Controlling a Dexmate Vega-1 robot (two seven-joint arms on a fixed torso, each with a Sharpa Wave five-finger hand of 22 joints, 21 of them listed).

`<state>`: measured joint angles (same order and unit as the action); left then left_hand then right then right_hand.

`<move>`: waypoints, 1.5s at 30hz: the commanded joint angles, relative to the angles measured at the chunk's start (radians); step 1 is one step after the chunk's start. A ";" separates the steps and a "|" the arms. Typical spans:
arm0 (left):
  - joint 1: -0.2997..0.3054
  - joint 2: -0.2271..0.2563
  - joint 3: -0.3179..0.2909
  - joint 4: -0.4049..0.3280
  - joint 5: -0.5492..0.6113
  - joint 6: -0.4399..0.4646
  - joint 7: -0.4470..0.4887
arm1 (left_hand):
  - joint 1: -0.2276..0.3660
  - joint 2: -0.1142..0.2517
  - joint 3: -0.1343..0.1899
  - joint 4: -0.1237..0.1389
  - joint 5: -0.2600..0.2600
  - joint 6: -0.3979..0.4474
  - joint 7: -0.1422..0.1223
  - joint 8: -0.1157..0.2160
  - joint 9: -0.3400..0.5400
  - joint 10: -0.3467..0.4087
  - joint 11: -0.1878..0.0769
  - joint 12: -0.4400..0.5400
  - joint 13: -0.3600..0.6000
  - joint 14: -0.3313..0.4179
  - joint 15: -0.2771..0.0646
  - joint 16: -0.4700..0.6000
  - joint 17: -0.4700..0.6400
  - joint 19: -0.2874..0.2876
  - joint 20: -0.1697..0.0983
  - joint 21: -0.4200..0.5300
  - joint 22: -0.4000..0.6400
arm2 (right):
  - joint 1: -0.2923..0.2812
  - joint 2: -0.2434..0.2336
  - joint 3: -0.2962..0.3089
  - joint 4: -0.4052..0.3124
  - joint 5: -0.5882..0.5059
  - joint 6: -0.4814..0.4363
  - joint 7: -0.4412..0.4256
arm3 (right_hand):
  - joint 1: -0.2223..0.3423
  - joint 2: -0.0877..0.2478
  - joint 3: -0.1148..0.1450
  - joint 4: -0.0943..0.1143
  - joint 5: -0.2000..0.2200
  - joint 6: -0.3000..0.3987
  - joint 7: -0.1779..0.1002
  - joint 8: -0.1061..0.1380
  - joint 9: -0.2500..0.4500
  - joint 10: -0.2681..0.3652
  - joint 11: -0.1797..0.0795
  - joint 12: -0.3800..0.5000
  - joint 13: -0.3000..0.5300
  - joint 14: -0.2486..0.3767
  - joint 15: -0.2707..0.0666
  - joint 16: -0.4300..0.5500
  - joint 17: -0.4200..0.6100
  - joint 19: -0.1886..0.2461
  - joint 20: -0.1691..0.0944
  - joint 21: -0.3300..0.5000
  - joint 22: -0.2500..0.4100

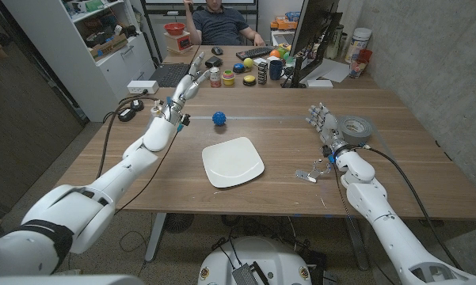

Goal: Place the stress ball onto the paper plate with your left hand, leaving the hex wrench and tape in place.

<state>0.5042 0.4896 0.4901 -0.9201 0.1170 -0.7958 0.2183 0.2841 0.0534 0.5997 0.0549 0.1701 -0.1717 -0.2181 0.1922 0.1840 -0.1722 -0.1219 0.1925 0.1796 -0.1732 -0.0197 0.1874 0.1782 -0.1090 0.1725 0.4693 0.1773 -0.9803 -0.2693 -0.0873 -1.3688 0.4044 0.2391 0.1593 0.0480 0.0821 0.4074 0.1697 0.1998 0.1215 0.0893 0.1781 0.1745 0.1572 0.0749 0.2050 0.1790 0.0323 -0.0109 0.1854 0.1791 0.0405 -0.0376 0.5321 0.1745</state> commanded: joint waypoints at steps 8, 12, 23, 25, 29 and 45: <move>-0.096 0.108 0.101 -0.118 0.292 0.164 0.058 | 0.056 -0.021 0.004 -0.061 0.011 0.008 -0.002 0.017 0.007 0.008 -0.021 0.014 0.002 0.001 -0.025 0.008 -0.003 0.033 -0.013 -0.007 -0.001 | -0.022 0.001 0.011 -0.016 -0.011 0.028 -0.001 | -0.007 0.086 0.010 0.000 0.005 0.009 0.001 0.008 0.004 0.015 -0.001 0.006 0.005 0.012 0.004 0.006 0.003 0.009 -0.062 -0.006 0.003; -0.122 0.117 0.128 -0.103 0.323 0.183 0.057 | 0.066 -0.024 0.004 -0.070 0.011 0.014 -0.002 0.019 0.008 0.012 -0.019 0.014 0.002 0.004 -0.024 0.007 -0.003 0.032 -0.012 -0.011 -0.002 | -0.027 -0.003 0.011 -0.026 -0.011 0.026 -0.001 | -0.008 0.086 0.010 0.000 0.005 0.009 0.001 0.008 0.004 0.016 -0.001 0.006 0.005 0.012 0.004 0.006 0.003 0.011 -0.061 -0.007 0.003; -0.182 0.149 0.217 -0.089 0.444 0.232 0.091 | 0.093 -0.048 -0.007 -0.101 0.012 0.023 -0.003 0.023 0.009 0.026 -0.026 0.015 0.002 0.016 -0.031 0.007 -0.001 0.037 -0.010 -0.024 -0.003 | -0.040 -0.009 0.014 -0.049 -0.007 0.019 0.003 | -0.010 0.084 0.010 0.001 0.005 0.010 0.001 0.008 0.004 0.016 -0.001 0.006 0.005 0.013 0.006 0.006 0.003 0.013 -0.060 -0.010 0.003; -0.188 0.154 0.228 -0.093 0.451 0.241 0.082 | 0.096 -0.051 -0.009 -0.104 0.012 0.026 -0.003 0.024 0.010 0.029 -0.028 0.015 0.002 0.019 -0.032 0.007 -0.001 0.038 -0.010 -0.026 -0.003 | -0.038 -0.008 0.013 -0.047 -0.009 0.021 0.001 | -0.011 0.084 0.010 0.001 0.005 0.011 0.000 0.008 0.004 0.016 -0.001 0.006 0.005 0.013 0.006 0.005 0.003 0.013 -0.060 -0.011 0.003; -0.206 0.159 0.252 -0.088 0.464 0.251 0.056 | 0.109 -0.057 -0.015 -0.115 0.014 0.022 -0.004 0.021 0.009 0.012 -0.027 0.006 0.002 0.010 -0.026 0.002 0.000 0.035 -0.006 -0.035 -0.004 | -0.037 -0.007 0.012 -0.046 -0.011 0.023 0.000 | -0.011 0.084 0.010 0.001 0.005 0.011 0.001 0.008 0.004 0.016 -0.001 0.006 0.005 0.014 0.006 0.005 0.003 0.014 -0.061 -0.012 0.003; -0.278 0.147 0.350 -0.007 0.526 0.260 0.041 | 0.156 -0.056 -0.034 -0.143 0.025 0.007 -0.003 0.017 0.011 0.028 -0.020 0.011 0.003 0.034 -0.035 0.010 0.002 0.069 -0.002 -0.053 -0.004 | -0.016 0.000 0.005 -0.014 -0.013 0.038 0.000 | -0.014 0.082 0.010 0.001 0.005 0.012 0.000 0.008 0.004 0.017 0.000 0.005 0.005 0.016 0.006 0.005 0.002 0.017 -0.061 -0.017 0.004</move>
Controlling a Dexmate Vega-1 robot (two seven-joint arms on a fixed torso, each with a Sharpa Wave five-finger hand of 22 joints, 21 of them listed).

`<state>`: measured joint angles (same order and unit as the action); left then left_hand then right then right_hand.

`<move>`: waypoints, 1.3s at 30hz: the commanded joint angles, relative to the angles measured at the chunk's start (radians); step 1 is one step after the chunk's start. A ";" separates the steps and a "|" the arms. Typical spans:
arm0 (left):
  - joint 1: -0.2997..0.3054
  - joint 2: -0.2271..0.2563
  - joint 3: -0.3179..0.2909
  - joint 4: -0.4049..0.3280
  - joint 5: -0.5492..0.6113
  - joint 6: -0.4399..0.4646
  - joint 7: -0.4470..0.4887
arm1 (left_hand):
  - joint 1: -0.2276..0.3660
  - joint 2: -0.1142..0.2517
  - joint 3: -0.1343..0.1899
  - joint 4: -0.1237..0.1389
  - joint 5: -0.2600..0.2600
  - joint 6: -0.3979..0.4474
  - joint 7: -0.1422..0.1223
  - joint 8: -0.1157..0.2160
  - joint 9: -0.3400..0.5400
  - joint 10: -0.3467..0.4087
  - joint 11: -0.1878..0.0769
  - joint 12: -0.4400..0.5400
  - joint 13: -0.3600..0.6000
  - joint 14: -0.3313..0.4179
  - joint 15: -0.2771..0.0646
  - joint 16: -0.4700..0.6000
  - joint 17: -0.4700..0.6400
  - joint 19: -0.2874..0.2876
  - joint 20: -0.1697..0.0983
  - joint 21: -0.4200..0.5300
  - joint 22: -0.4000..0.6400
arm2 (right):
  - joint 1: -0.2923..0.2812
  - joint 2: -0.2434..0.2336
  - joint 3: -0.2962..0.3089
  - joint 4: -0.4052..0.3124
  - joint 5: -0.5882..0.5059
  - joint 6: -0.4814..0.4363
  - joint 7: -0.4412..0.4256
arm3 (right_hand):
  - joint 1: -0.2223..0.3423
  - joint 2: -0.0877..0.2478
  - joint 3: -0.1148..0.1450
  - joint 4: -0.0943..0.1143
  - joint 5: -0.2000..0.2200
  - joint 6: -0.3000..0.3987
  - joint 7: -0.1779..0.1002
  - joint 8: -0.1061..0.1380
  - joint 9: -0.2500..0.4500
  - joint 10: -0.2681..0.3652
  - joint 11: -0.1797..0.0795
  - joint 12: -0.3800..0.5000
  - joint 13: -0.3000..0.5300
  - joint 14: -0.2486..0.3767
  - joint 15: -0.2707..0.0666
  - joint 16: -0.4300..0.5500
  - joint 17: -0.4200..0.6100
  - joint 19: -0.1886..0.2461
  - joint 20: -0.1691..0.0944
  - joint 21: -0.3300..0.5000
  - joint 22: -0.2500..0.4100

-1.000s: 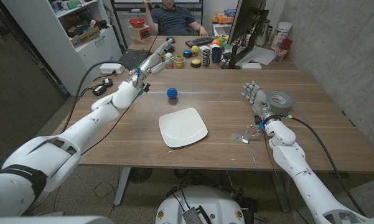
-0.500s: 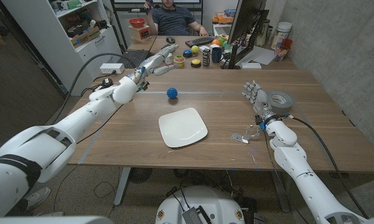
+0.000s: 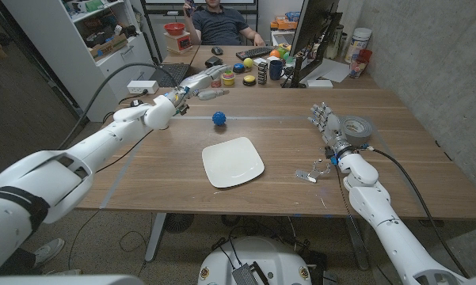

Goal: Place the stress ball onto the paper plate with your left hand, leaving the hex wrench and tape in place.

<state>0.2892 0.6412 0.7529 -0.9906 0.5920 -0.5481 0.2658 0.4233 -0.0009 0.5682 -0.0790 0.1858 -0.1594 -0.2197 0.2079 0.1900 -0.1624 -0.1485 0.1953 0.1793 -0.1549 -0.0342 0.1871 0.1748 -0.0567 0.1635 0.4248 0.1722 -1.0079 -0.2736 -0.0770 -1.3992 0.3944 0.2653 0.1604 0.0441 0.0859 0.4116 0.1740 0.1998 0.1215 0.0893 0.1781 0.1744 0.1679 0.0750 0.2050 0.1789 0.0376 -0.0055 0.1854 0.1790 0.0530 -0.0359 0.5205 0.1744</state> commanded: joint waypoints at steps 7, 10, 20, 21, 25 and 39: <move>-0.088 -0.014 0.127 0.104 0.069 0.005 0.008 | 0.036 -0.006 -0.008 -0.021 0.013 0.002 -0.001 0.005 0.006 0.027 0.008 0.009 0.003 0.020 -0.021 0.008 0.004 0.024 0.002 -0.017 0.001 | 0.016 0.007 -0.009 0.024 -0.002 0.015 -0.002 | -0.011 0.077 0.006 -0.003 0.005 0.013 0.000 0.008 0.004 0.007 0.001 0.005 0.005 0.011 0.002 0.004 0.002 0.006 -0.061 -0.008 0.004; -0.097 -0.018 0.147 0.119 0.080 0.004 0.009 | 0.046 -0.005 -0.009 -0.026 0.015 0.005 -0.002 0.006 0.006 0.029 0.009 0.009 0.004 0.021 -0.020 0.007 0.004 0.026 0.002 -0.020 0.001 | 0.015 0.006 -0.009 0.024 -0.003 0.016 -0.004 | -0.012 0.078 0.007 -0.003 0.005 0.013 0.001 0.008 0.004 0.007 0.001 0.005 0.005 0.012 0.002 0.004 0.002 0.006 -0.061 -0.009 0.004; -0.134 -0.037 0.215 0.185 0.108 -0.002 0.015 | 0.066 -0.002 -0.016 -0.033 0.021 0.021 -0.001 0.013 0.008 0.052 0.010 0.014 0.004 0.037 -0.022 0.011 0.007 0.044 -0.012 -0.027 0.001 | 0.008 0.004 -0.012 0.011 -0.004 0.014 -0.009 | -0.013 0.077 0.007 -0.003 0.005 0.013 0.001 0.008 0.004 0.007 0.000 0.005 0.005 0.012 0.002 0.004 0.002 0.007 -0.061 -0.012 0.004; -0.136 -0.038 0.221 0.188 0.111 0.000 0.017 | 0.068 -0.001 -0.017 -0.033 0.022 0.025 -0.001 0.014 0.008 0.055 0.011 0.014 0.004 0.042 -0.026 0.013 0.008 0.051 -0.015 -0.027 0.001 | 0.007 0.004 -0.012 0.009 -0.005 0.014 -0.010 | -0.013 0.077 0.007 -0.003 0.005 0.013 0.000 0.008 0.004 0.007 0.000 0.005 0.005 0.012 0.002 0.004 0.002 0.007 -0.061 -0.012 0.004; -0.149 -0.046 0.242 0.210 0.113 -0.001 0.014 | 0.076 0.003 -0.016 -0.035 0.025 0.031 -0.001 0.017 0.008 0.063 0.012 0.016 0.004 0.053 -0.027 0.015 0.009 0.060 -0.016 -0.028 0.002 | 0.003 0.003 -0.012 0.005 -0.003 0.013 -0.010 | -0.013 0.077 0.007 -0.003 0.005 0.012 0.000 0.007 0.004 0.008 0.000 0.005 0.005 0.013 0.002 0.004 0.002 0.008 -0.062 -0.014 0.004; -0.187 -0.055 0.320 0.236 0.157 0.032 -0.016 | 0.126 0.045 0.000 -0.044 0.035 0.050 -0.002 0.021 0.009 0.072 0.023 0.011 0.005 0.070 -0.019 0.015 0.012 0.093 -0.015 -0.035 0.003 | 0.008 0.005 -0.010 0.013 -0.001 0.017 -0.011 | -0.015 0.076 0.007 -0.003 0.005 0.014 0.002 0.008 0.004 0.009 0.001 0.006 0.005 0.014 0.004 0.004 0.002 0.010 -0.060 -0.018 0.004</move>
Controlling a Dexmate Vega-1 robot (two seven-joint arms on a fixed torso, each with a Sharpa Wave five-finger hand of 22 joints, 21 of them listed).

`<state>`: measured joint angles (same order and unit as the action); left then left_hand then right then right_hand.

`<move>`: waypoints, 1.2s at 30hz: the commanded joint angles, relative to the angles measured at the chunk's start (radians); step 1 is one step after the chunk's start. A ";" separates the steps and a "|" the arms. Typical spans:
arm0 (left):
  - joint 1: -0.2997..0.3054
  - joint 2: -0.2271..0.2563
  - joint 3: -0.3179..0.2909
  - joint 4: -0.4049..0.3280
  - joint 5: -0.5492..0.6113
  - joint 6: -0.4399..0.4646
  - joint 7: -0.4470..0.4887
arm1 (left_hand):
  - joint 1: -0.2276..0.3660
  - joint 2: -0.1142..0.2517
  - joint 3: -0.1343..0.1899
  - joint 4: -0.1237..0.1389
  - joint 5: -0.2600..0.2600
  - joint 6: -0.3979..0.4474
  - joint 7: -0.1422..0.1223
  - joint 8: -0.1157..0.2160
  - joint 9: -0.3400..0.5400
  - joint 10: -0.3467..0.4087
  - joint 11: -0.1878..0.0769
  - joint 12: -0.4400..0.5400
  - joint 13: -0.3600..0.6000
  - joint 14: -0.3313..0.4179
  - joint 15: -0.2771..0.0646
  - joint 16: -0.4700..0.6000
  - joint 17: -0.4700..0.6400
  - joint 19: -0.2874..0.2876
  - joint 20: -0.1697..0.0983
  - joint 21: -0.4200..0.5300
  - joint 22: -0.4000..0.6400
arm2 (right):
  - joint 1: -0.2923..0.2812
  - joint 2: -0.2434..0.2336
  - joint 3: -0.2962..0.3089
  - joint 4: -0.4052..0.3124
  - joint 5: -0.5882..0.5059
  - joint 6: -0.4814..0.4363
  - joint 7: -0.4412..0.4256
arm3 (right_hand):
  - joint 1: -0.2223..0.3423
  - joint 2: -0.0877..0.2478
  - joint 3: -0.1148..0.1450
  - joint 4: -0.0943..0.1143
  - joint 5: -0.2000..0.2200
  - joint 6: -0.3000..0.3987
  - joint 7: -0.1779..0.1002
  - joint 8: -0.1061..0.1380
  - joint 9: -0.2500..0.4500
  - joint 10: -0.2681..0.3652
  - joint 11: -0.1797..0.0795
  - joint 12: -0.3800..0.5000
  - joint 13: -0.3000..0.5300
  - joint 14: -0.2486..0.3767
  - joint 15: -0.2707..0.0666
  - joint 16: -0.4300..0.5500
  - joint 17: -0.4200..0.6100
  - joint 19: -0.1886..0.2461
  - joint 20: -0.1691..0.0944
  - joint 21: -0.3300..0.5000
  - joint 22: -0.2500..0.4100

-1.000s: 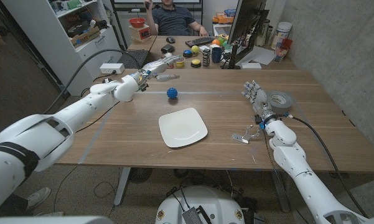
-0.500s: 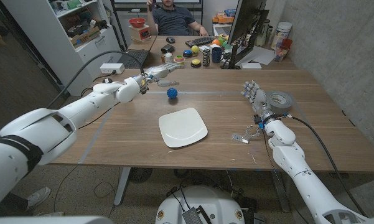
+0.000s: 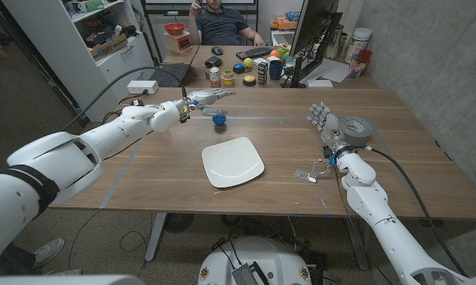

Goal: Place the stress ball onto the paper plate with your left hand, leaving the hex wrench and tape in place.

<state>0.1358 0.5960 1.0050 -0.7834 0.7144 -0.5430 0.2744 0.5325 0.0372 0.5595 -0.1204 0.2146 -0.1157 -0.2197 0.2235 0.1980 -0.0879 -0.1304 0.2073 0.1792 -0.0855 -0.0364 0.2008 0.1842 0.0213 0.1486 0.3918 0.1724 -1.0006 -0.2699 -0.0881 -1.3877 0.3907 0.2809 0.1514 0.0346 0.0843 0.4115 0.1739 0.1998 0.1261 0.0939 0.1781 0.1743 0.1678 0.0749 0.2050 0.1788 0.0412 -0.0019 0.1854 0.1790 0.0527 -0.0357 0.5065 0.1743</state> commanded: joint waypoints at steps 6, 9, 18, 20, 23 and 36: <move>-0.037 -0.001 0.081 0.012 0.040 0.046 -0.045 | 0.035 0.019 0.011 -0.006 0.007 0.006 -0.002 0.004 0.001 0.004 0.010 0.000 0.006 0.021 -0.015 0.006 0.005 0.040 -0.009 0.000 0.003 | 0.005 0.004 0.003 0.011 0.012 0.008 0.008 | -0.006 0.077 0.007 -0.002 0.005 0.009 -0.004 0.008 0.004 0.010 0.000 0.006 0.005 0.010 0.000 0.003 0.002 0.011 -0.062 -0.006 0.004; -0.041 0.002 0.087 0.009 0.043 0.052 -0.063 | 0.041 0.022 0.010 -0.006 0.008 0.006 -0.002 0.003 0.001 0.015 0.010 0.003 0.006 0.036 -0.022 0.010 0.007 0.047 -0.007 -0.002 0.004 | 0.006 0.006 0.003 0.012 0.009 0.009 0.004 | -0.006 0.077 0.007 -0.002 0.005 0.009 -0.004 0.008 0.004 0.010 0.000 0.006 0.005 0.010 -0.001 0.003 0.002 0.011 -0.062 -0.007 0.004; -0.052 0.001 0.104 0.003 0.044 0.067 -0.140 | 0.072 0.034 0.016 -0.016 0.011 0.011 -0.001 0.004 0.001 0.034 0.012 0.005 0.007 0.064 -0.026 0.013 0.007 0.085 -0.012 0.002 0.005 | 0.006 0.006 0.005 0.009 0.006 0.006 -0.002 | -0.008 0.077 0.007 -0.002 0.005 0.010 -0.001 0.008 0.004 0.010 0.001 0.005 0.005 0.011 0.001 0.003 0.002 0.013 -0.061 -0.009 0.004; -0.053 -0.001 0.106 0.003 0.045 0.071 -0.152 | 0.079 0.037 0.018 -0.019 0.011 0.012 -0.001 0.004 0.002 0.034 0.014 0.004 0.007 0.064 -0.026 0.012 0.007 0.092 -0.013 0.002 0.005 | 0.006 0.006 0.006 0.010 0.006 0.006 -0.002 | -0.008 0.077 0.007 -0.002 0.005 0.010 -0.002 0.008 0.004 0.010 0.001 0.005 0.005 0.011 0.001 0.003 0.002 0.013 -0.061 -0.010 0.004; -0.056 -0.003 0.113 0.003 0.052 0.078 -0.163 | 0.096 0.044 0.021 -0.023 0.011 0.013 -0.001 0.003 0.002 0.037 0.016 0.003 0.007 0.081 -0.023 0.015 0.008 0.111 -0.010 0.005 0.005 | 0.007 0.007 0.006 0.012 0.007 0.007 -0.001 | -0.008 0.076 0.007 -0.002 0.005 0.010 -0.001 0.008 0.004 0.011 0.002 0.005 0.005 0.011 0.001 0.003 0.002 0.014 -0.061 -0.011 0.004; -0.077 -0.026 0.155 0.051 0.080 0.073 -0.150 | 0.220 0.100 0.047 -0.053 0.007 0.045 0.000 0.012 0.002 0.066 0.031 0.004 0.008 0.114 -0.012 0.010 0.005 0.164 -0.016 0.003 0.006 | 0.008 0.008 0.009 0.016 0.010 0.008 0.003 | -0.009 0.075 0.006 -0.002 0.005 0.012 0.000 0.008 0.004 0.011 0.002 0.005 0.005 0.011 0.002 0.003 0.002 0.015 -0.059 -0.014 0.004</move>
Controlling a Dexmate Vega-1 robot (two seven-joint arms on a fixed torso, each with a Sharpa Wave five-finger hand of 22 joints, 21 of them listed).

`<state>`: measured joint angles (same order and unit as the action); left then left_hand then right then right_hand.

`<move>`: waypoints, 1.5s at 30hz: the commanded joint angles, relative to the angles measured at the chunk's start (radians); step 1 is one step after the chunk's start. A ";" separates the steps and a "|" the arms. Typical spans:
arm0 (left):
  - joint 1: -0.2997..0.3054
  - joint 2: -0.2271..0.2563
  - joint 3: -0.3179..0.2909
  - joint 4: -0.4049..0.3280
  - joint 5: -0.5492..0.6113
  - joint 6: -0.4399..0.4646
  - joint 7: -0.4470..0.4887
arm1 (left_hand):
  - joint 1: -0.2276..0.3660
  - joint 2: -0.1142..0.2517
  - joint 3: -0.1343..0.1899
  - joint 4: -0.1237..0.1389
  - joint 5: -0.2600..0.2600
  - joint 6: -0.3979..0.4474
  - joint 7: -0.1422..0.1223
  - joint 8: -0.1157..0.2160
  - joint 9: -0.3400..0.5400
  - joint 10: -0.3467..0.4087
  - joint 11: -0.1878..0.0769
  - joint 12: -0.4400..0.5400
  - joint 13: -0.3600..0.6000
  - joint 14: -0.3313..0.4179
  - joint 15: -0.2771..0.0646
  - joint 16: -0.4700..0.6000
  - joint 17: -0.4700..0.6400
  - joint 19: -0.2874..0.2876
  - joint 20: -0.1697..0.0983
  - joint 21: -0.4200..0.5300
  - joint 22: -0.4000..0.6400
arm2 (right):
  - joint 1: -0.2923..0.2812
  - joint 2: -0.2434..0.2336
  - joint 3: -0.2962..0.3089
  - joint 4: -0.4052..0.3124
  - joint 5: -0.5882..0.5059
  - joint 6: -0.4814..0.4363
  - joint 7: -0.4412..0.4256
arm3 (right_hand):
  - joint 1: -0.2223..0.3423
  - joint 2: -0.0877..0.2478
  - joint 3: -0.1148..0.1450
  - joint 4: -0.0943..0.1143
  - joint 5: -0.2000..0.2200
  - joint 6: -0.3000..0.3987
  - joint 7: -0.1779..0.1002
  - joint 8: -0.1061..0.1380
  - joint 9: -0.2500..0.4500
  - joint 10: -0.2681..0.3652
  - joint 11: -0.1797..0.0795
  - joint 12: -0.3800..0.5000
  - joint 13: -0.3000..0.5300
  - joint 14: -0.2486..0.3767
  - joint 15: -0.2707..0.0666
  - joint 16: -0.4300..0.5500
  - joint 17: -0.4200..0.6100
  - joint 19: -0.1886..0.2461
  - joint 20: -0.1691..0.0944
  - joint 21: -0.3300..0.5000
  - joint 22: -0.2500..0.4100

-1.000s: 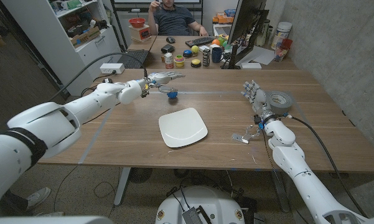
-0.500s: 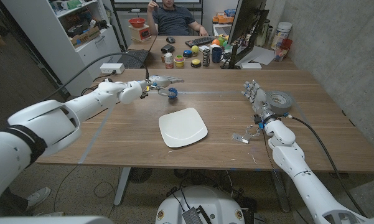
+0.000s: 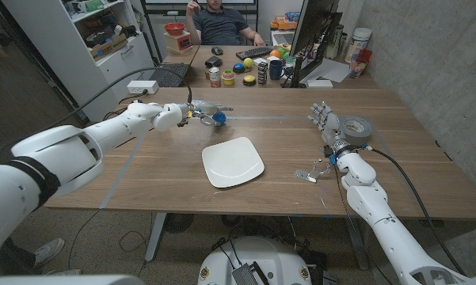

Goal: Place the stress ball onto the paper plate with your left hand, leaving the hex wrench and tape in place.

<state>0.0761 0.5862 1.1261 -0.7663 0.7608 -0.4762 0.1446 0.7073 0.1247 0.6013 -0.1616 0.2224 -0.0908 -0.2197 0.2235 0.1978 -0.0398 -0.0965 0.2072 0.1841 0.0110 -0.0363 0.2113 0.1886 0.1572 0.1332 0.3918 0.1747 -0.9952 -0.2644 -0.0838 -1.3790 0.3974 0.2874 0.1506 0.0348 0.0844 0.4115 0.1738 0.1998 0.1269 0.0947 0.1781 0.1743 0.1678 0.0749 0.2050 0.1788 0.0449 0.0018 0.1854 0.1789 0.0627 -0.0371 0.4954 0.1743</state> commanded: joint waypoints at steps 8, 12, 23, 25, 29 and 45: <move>-0.029 -0.033 0.060 0.071 0.040 0.000 0.008 | 0.196 0.057 0.024 -0.013 -0.015 0.084 -0.001 0.028 0.004 0.039 0.007 0.002 0.003 0.060 -0.025 0.008 0.009 0.124 -0.039 0.024 0.008 | 0.003 0.001 0.006 0.006 0.001 0.000 0.002 | -0.010 0.074 0.005 -0.002 0.005 0.013 0.000 0.009 0.004 0.014 0.006 0.006 0.005 0.010 0.002 0.003 0.002 0.006 -0.057 -0.006 0.004; -0.033 -0.041 0.069 0.087 0.036 0.000 0.023 | 0.255 0.057 0.025 0.003 -0.024 0.144 -0.001 0.044 0.005 0.063 0.007 0.005 0.005 0.091 -0.057 0.022 0.026 0.199 -0.085 0.050 0.011 | 0.003 0.000 0.006 0.004 -0.001 -0.004 0.000 | -0.011 0.073 0.005 -0.002 0.004 0.013 0.000 0.008 0.004 0.015 0.004 0.006 0.005 0.009 0.001 0.003 0.002 0.006 -0.056 -0.008 0.004; -0.041 -0.057 0.095 0.125 0.037 0.006 0.117 | 0.331 0.045 -0.013 0.035 -0.025 0.292 0.000 0.070 0.008 0.250 0.012 0.049 0.025 0.405 -0.140 0.116 0.079 0.436 -0.248 0.186 0.017 | 0.006 -0.001 0.009 0.008 0.003 -0.009 0.006 | -0.011 0.073 0.005 -0.002 0.005 0.014 0.000 0.008 0.004 0.015 0.004 0.006 0.005 0.010 0.002 0.002 0.002 0.005 -0.056 -0.012 0.004; -0.040 -0.058 0.098 0.128 0.039 0.013 0.140 | 0.339 0.043 -0.022 0.040 -0.024 0.313 0.017 0.070 0.007 0.313 0.004 0.073 0.030 0.467 -0.160 0.129 0.090 0.465 -0.274 0.212 0.016 | 0.008 -0.002 0.010 0.012 0.005 -0.008 0.011 | -0.011 0.073 0.004 -0.002 0.005 0.014 0.000 0.008 0.004 0.016 0.005 0.006 0.005 0.010 0.001 0.002 0.002 0.006 -0.056 -0.012 0.004; -0.040 -0.068 0.103 0.147 0.035 0.017 0.192 | 0.324 0.041 -0.047 0.074 -0.020 0.371 0.115 0.066 0.003 0.422 0.010 0.133 0.050 0.579 -0.172 0.150 0.120 0.517 -0.301 0.252 0.011 | 0.013 -0.001 0.011 0.020 0.007 -0.009 0.018 | -0.011 0.072 0.004 -0.002 0.005 0.014 0.000 0.008 0.004 0.016 0.005 0.006 0.005 0.010 0.001 0.002 0.002 0.006 -0.056 -0.013 0.004; -0.040 -0.080 0.125 0.184 -0.001 0.012 0.323 | 0.286 0.019 -0.114 0.133 0.000 0.672 0.209 0.134 0.031 0.573 0.026 0.289 0.124 0.793 -0.178 0.185 0.194 0.628 -0.322 0.304 0.006 | 0.024 -0.002 0.017 0.036 0.011 -0.013 0.035 | -0.012 0.071 0.004 -0.003 0.005 0.015 0.000 0.008 0.004 0.017 0.006 0.006 0.005 0.012 0.001 0.002 0.001 0.006 -0.055 -0.017 0.004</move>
<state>0.0354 0.5056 1.2412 -0.5865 0.7888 -0.4646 0.3805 0.9950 0.1285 0.4908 -0.0315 0.2151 0.5411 -0.0382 0.3481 0.2245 0.4908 -0.0375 0.4840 0.2978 0.7243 -0.0130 0.3907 0.3752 0.7718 -0.0837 0.6883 0.1776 -0.9800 -0.2654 -0.0714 -1.3553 0.4060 0.2780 0.1755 0.0349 0.0844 0.4115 0.1738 0.1997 0.1342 0.0910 0.1780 0.1743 0.1751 0.0822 0.2050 0.1788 0.0448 0.0017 0.1854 0.1772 0.0635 -0.0358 0.4798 0.1743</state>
